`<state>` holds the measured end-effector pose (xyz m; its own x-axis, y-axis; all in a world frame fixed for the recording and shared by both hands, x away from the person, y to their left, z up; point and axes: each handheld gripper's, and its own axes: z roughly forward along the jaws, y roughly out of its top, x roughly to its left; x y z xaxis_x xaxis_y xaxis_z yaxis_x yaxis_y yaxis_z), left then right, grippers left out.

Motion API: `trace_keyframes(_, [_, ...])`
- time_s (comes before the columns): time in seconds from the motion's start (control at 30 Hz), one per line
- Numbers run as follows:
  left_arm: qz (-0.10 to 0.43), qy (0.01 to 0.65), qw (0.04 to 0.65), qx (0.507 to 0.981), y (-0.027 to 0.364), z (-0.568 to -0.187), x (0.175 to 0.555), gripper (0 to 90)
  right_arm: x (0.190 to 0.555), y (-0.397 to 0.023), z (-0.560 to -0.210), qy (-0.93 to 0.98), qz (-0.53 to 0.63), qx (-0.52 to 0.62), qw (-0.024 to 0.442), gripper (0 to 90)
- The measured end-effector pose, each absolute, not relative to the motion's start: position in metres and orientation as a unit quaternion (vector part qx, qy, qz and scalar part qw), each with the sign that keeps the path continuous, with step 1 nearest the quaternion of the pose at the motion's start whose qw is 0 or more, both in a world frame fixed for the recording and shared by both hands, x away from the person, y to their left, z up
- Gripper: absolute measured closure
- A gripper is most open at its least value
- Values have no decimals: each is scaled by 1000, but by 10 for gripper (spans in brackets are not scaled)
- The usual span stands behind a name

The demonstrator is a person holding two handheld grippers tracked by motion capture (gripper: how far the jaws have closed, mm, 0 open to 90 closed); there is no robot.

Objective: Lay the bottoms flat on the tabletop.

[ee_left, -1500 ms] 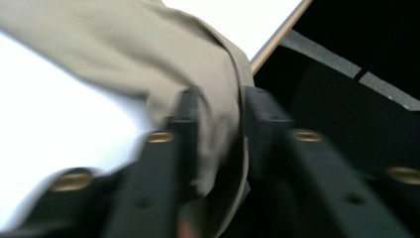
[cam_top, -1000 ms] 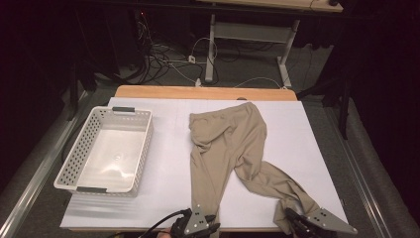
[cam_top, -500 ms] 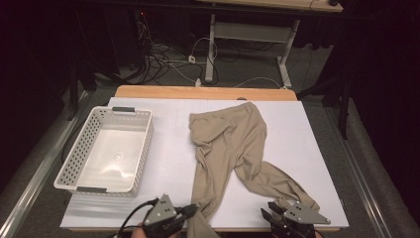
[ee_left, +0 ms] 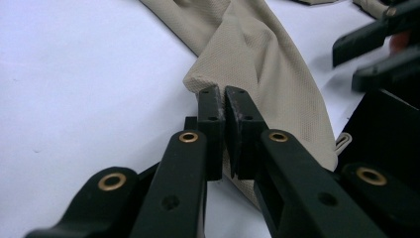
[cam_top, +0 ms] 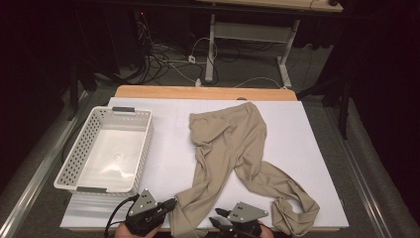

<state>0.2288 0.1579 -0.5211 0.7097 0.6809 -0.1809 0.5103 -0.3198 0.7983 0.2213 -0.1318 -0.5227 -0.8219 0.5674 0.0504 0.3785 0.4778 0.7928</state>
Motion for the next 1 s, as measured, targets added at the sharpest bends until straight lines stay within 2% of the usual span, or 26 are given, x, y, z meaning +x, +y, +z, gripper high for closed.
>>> trace_keyframes(0.1, [93, 365, 453, 808, 155, -521, 229, 825, 222, -115, -526, 854, 430, 273, 110, 596])
trace_keyframes(0.23, [90, 354, 453, 813, 150, -520, 228, 825, 223, -101, -532, 858, 427, 262, 113, 597])
trace_keyframes(0.3, [90, 351, 452, 815, 147, -520, 228, 825, 223, -99, -531, 859, 422, 263, 123, 672])
trace_keyframes(0.43, [86, 348, 451, 818, 144, -520, 229, 825, 224, -101, -532, 859, 425, 258, 121, 900])
trace_keyframes(0.63, [80, 344, 458, 816, 142, -519, 227, 825, 223, -114, -528, 858, 422, 264, 126, 900])
trace_keyframes(0.73, [61, 340, 468, 813, 137, -521, 225, 825, 222, -129, -524, 854, 423, 274, 132, 900])
trace_keyframes(1.0, [25, 311, 478, 821, 104, -523, 216, 814, 216, -175, -512, 843, 420, 296, 159, 900])
